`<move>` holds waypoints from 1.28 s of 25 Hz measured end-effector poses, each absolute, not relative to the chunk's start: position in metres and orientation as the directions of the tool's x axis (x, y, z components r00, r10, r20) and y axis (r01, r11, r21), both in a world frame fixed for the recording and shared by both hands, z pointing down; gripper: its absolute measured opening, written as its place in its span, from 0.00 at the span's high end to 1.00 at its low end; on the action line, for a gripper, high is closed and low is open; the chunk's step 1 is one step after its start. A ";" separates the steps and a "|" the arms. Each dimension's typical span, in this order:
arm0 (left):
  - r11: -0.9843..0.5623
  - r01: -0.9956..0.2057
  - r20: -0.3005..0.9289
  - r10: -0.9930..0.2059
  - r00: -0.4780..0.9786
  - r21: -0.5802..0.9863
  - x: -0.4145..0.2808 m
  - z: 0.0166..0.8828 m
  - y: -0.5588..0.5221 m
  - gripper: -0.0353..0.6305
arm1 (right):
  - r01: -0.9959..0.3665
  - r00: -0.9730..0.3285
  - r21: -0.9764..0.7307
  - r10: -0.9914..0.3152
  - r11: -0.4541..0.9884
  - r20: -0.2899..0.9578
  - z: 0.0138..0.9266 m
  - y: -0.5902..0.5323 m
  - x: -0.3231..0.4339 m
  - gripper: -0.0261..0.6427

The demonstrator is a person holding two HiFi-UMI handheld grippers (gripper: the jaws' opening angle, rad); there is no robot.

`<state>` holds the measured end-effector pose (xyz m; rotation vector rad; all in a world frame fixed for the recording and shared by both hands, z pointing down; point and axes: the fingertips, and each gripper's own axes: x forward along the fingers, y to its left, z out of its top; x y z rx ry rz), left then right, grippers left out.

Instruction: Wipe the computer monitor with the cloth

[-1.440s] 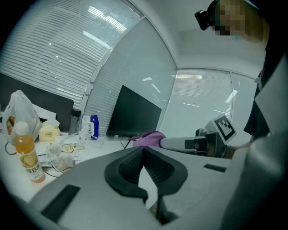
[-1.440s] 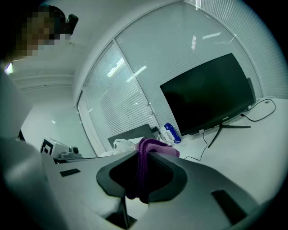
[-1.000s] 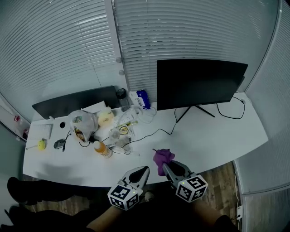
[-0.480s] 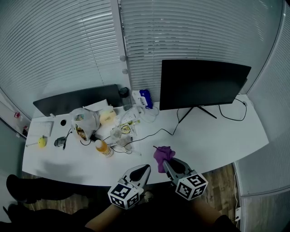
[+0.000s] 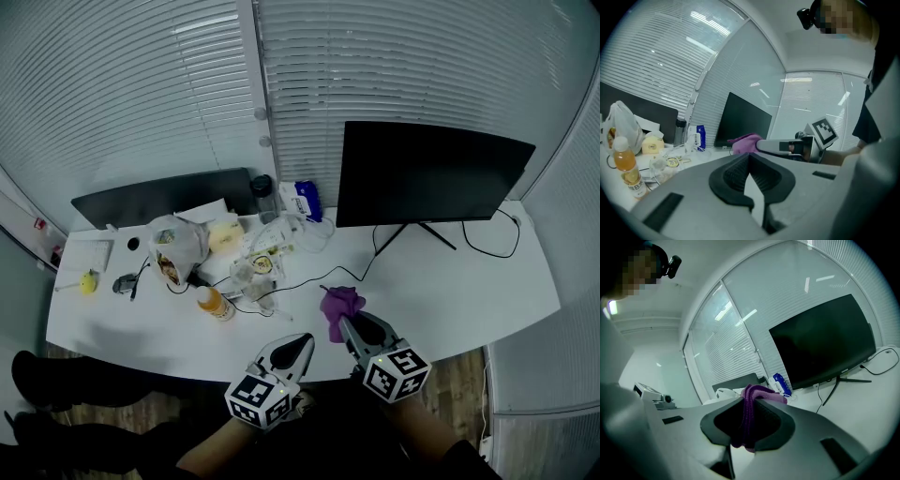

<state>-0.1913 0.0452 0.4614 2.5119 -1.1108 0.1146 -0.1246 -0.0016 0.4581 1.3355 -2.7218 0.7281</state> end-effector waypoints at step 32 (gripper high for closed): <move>-0.434 -0.836 0.298 -0.794 0.531 0.336 -0.134 0.491 -0.051 0.94 | -0.685 -0.718 -0.435 -0.641 0.584 0.270 0.515 -0.171 -0.097 0.85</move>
